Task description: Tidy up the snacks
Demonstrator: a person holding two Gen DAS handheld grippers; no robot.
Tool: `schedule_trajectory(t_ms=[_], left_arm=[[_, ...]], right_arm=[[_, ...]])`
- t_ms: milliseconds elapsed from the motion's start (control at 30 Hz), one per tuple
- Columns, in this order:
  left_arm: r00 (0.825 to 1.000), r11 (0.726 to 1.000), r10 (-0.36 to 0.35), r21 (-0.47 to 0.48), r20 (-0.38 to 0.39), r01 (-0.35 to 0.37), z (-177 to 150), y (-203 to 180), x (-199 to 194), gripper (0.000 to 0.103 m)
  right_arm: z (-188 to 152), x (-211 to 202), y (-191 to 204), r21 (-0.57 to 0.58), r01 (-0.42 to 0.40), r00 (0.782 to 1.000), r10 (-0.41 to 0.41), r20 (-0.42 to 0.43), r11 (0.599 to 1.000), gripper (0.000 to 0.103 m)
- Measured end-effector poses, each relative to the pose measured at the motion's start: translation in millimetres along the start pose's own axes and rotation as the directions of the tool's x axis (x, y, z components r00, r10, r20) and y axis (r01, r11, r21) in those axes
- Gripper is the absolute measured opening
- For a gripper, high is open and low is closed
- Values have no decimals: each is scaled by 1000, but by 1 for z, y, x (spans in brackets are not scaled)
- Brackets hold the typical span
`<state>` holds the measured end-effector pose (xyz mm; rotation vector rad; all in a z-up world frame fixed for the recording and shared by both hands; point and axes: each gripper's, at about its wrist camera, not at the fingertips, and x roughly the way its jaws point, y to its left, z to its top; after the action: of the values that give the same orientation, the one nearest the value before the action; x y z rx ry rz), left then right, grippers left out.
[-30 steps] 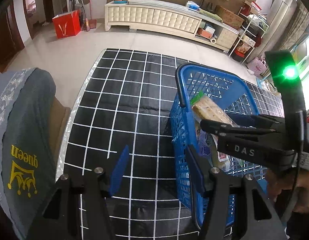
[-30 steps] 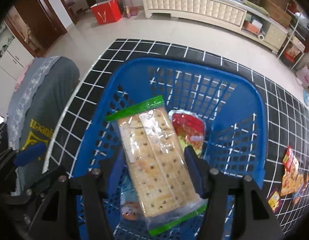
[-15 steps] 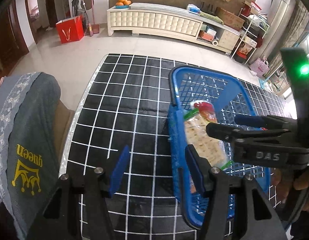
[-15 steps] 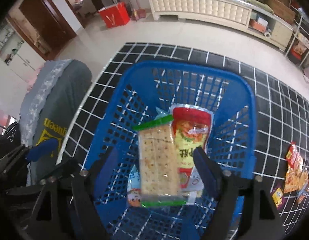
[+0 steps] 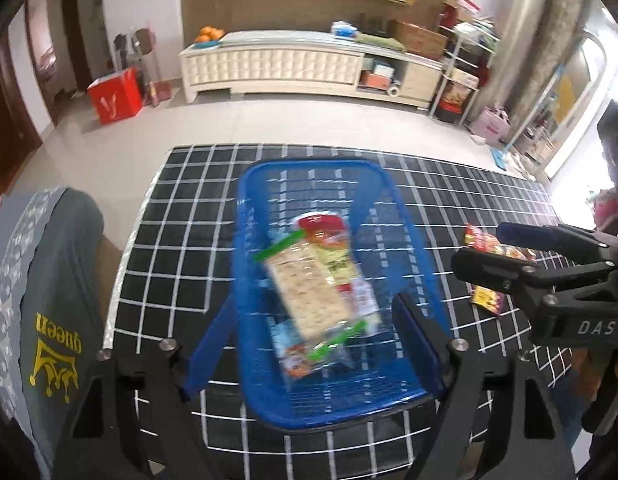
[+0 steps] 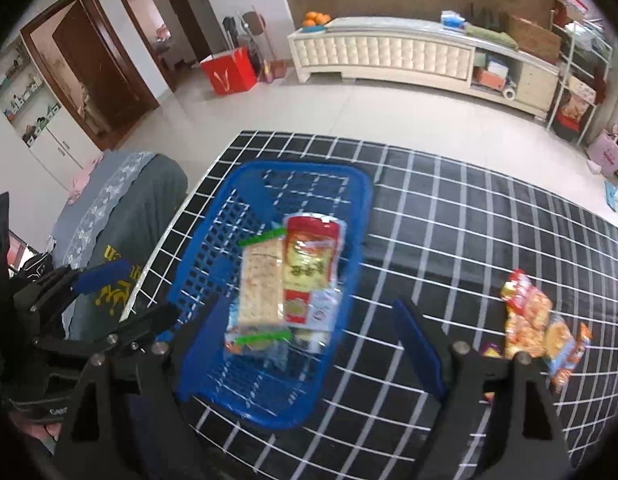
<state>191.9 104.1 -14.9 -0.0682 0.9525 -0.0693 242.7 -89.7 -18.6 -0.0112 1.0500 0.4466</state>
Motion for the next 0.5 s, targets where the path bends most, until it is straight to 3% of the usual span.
schedule_trajectory(t_ms=[100,500], left_arm=[[1000,1000,-10,23,4,9,5,-25,-2,83],[994,987,-112,116,-21,113,11,-131,10,83]], right_arm=[[-7,-22,-19,12,23,999,-24,25,1000,87],[-46,-74,-107,97,123,990,-128,52,988,87]])
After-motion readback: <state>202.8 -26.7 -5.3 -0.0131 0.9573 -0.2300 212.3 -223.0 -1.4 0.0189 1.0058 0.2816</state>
